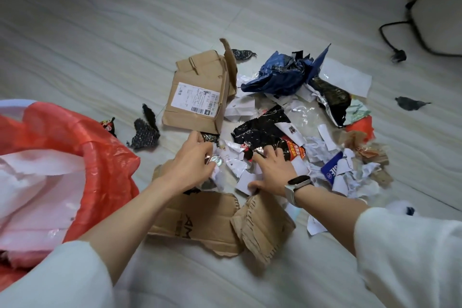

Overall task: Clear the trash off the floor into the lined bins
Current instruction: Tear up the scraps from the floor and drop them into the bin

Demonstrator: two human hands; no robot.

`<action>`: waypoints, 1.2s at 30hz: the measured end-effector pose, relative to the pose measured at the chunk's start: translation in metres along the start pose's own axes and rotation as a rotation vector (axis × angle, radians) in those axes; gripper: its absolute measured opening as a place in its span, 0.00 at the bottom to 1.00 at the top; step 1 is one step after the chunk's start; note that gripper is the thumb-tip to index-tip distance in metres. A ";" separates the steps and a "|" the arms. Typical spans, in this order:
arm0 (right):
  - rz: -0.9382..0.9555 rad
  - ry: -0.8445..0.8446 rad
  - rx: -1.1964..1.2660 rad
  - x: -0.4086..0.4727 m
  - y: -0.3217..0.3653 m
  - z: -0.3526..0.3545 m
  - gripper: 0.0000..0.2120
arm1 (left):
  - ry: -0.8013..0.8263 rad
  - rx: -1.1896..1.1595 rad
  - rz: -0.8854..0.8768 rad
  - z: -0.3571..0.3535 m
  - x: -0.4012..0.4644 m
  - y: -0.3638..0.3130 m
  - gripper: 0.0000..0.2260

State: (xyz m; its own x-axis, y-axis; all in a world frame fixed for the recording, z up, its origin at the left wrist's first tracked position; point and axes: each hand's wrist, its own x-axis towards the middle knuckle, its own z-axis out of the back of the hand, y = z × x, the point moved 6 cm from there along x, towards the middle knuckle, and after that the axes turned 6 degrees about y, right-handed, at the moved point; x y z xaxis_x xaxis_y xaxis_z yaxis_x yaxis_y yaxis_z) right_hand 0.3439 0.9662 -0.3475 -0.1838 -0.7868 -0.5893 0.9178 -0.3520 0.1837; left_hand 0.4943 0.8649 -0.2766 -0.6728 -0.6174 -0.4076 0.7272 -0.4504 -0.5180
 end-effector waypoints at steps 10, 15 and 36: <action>0.033 -0.017 0.427 -0.003 0.003 -0.010 0.18 | -0.130 -0.116 0.006 0.004 -0.014 0.004 0.23; 0.145 -0.018 0.428 -0.019 0.003 0.014 0.10 | -0.192 -0.134 -0.031 0.010 -0.019 -0.008 0.23; 0.714 0.103 1.570 -0.105 0.196 0.235 0.13 | -1.021 -0.427 -0.016 0.241 -0.174 0.042 0.20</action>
State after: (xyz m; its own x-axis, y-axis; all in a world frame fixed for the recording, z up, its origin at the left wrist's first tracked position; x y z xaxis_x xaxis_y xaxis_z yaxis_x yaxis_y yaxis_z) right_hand 0.4602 0.8601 -0.0646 0.1534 -0.9841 -0.0892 -0.4021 -0.1446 0.9041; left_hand 0.6752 0.7982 -0.0466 -0.1102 -0.9439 0.3114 0.4801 -0.3249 -0.8148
